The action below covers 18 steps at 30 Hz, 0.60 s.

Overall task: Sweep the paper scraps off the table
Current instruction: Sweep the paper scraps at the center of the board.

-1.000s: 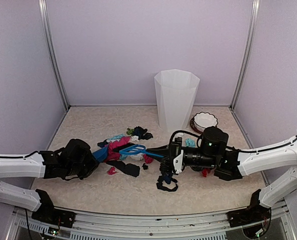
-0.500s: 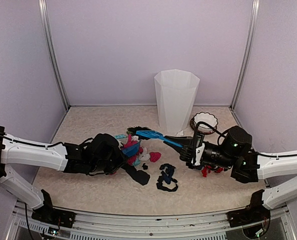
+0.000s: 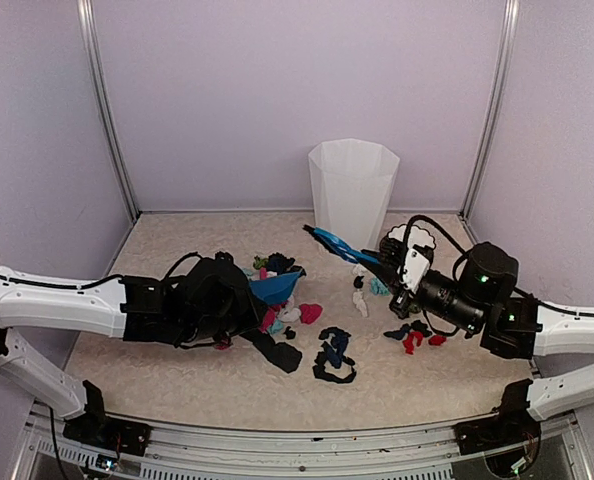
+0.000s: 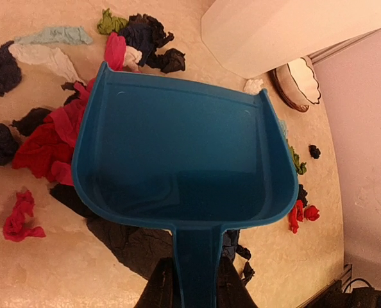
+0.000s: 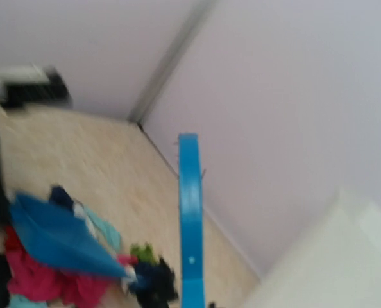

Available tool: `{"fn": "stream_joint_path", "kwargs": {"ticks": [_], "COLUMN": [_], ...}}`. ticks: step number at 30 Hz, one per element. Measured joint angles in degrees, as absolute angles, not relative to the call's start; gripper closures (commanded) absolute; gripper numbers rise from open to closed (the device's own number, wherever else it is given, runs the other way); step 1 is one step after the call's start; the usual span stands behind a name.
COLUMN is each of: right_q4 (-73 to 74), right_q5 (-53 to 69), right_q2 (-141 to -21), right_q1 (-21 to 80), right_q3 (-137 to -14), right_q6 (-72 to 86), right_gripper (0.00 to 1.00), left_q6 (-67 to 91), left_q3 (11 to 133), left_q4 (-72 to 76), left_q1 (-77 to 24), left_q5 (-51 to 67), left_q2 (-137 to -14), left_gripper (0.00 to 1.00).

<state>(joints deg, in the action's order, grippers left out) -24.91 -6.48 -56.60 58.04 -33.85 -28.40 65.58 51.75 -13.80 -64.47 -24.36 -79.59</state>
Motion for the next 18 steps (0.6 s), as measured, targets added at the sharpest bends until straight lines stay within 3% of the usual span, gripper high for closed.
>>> {"fn": "stream_joint_path", "kwargs": {"ticks": [12, 18], "right_q4": [-10.5, -6.2], "right_q5": [-6.9, -6.2], "right_q2": [-60.8, -69.6], "right_q1": [51.0, 50.6], "right_q3": [-43.5, -51.1], "right_q6": [-10.0, -8.2], "right_gripper": [1.00, 1.00], "left_q6": [50.0, 38.6], "left_q3": [53.2, 56.1], "left_q4": [-25.1, -28.4], "left_q1": [-63.5, -55.4], "left_q5": [-31.6, -30.9], "left_q2": [-64.3, -58.8], "left_gripper": [1.00, 1.00]}}
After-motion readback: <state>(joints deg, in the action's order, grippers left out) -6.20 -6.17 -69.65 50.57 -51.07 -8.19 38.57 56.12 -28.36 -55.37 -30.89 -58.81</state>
